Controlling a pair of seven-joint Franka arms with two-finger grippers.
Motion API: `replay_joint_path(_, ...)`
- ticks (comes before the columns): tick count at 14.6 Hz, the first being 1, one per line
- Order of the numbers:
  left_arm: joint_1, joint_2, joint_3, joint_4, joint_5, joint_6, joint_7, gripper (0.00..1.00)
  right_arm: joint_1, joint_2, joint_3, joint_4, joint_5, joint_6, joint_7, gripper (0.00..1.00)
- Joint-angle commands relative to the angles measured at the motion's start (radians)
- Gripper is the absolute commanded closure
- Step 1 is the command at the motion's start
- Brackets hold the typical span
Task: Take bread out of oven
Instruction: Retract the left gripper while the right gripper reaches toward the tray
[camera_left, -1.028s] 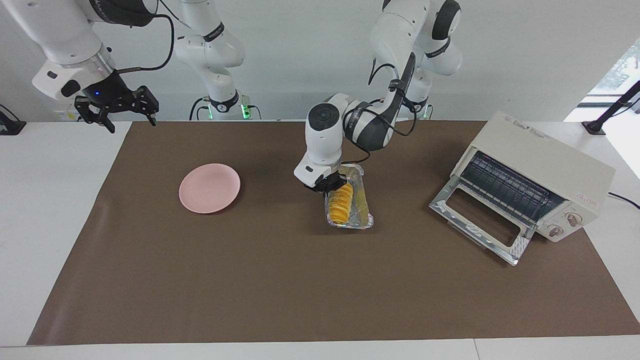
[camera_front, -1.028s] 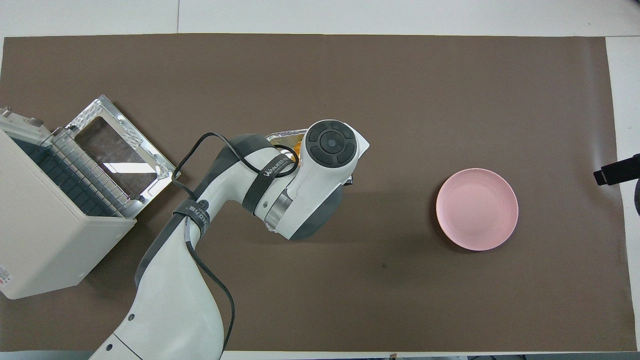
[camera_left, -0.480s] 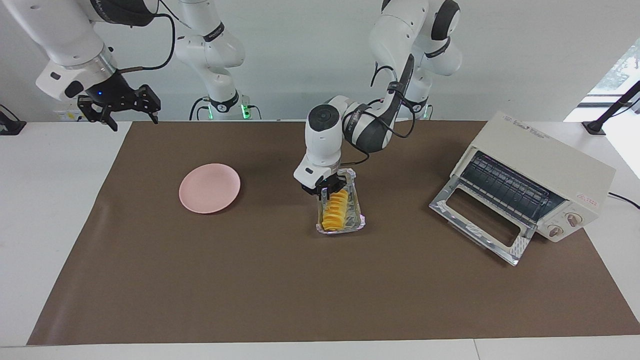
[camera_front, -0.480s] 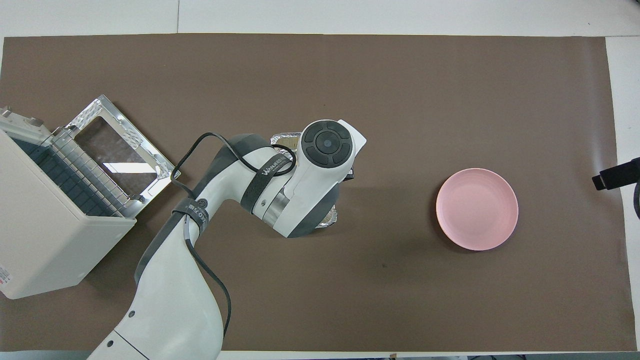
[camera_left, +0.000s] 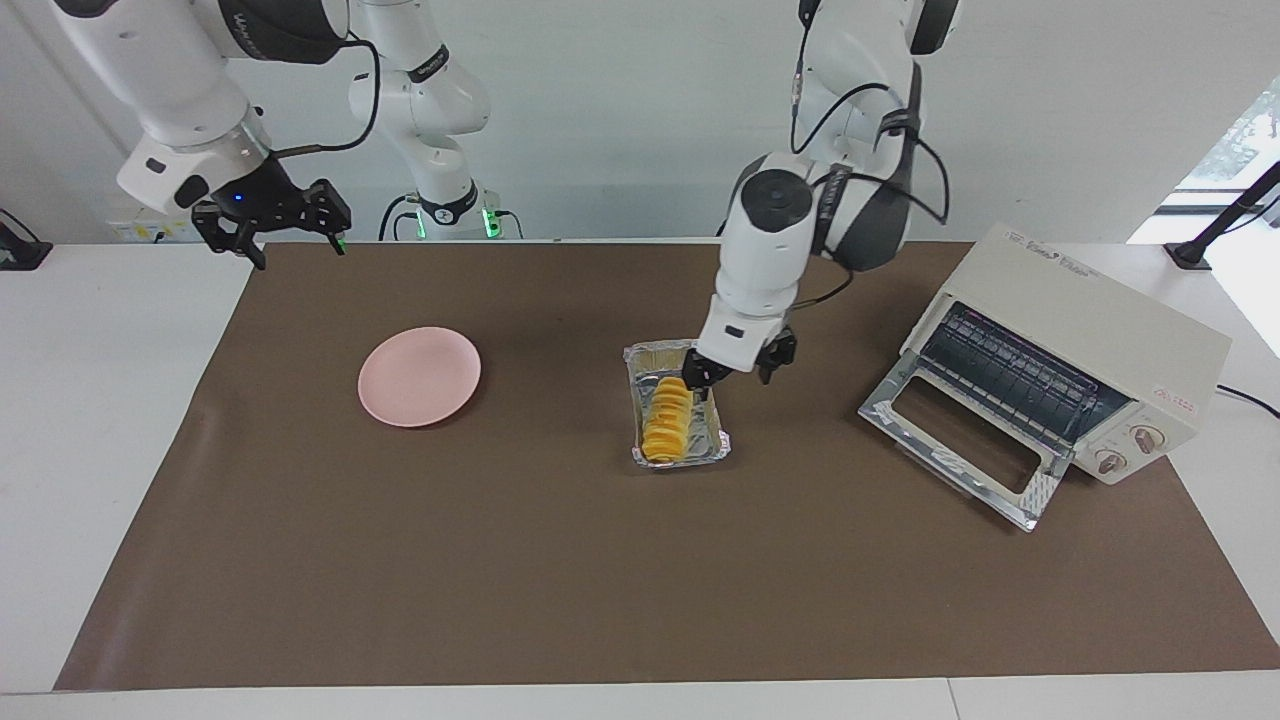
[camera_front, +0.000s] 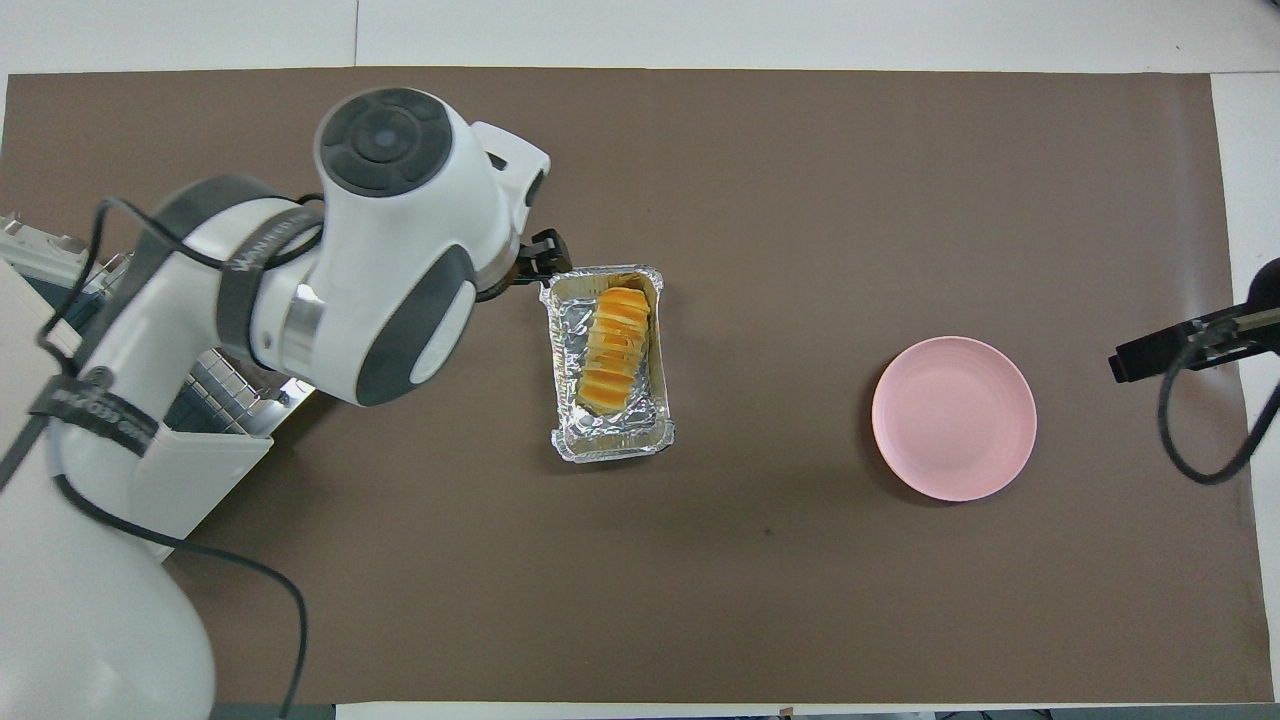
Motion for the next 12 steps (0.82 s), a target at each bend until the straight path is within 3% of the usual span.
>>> replay_joint_path(1,0.150,-0.077,-0.010,-0.029,-0.015,-0.108,0.151,0.00,0.101,-0.051,0.004,-0.157,0.011,0.138,0.149,0.00)
replay_joint_path(6,0.403,-0.202,-0.010,-0.066,-0.015,-0.354,0.577,0.00,0.305,0.105,0.004,-0.169,0.014,0.349,0.434,0.00)
replay_joint_path(9,0.446,-0.293,-0.007,-0.156,-0.005,-0.362,0.650,0.00,0.417,0.207,0.004,-0.149,0.018,0.467,0.599,0.00)
replay_joint_path(12,0.463,-0.327,-0.023,-0.224,-0.003,-0.351,0.649,0.00,0.483,0.288,0.004,-0.093,0.036,0.523,0.686,0.00)
